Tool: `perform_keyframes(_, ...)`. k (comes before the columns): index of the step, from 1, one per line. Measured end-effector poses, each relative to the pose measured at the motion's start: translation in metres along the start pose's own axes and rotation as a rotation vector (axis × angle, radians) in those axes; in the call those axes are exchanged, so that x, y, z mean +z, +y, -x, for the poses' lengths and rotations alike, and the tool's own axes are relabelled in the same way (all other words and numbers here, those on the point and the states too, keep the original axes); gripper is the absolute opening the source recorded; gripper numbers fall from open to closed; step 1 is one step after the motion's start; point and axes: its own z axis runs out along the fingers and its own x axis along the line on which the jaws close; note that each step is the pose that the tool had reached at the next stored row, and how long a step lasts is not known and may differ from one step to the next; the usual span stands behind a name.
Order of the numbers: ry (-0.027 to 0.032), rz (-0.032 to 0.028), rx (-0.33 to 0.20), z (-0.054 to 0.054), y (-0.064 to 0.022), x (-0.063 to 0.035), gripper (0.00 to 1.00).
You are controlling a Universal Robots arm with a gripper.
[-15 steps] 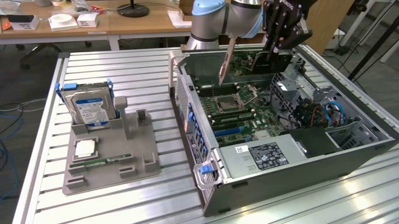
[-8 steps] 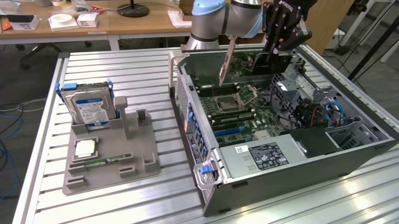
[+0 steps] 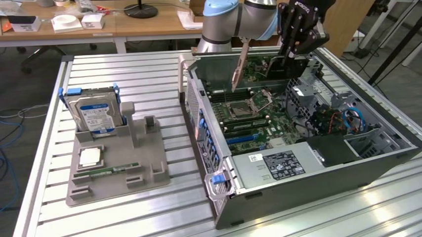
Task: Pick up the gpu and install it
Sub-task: 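Insert the gpu into the slot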
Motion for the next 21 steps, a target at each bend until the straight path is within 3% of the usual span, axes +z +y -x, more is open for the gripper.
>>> perform_keyframes(21, 0.0, -0.0006, 0.0, -0.0003, 0.0001, 0.0062, 0.25)
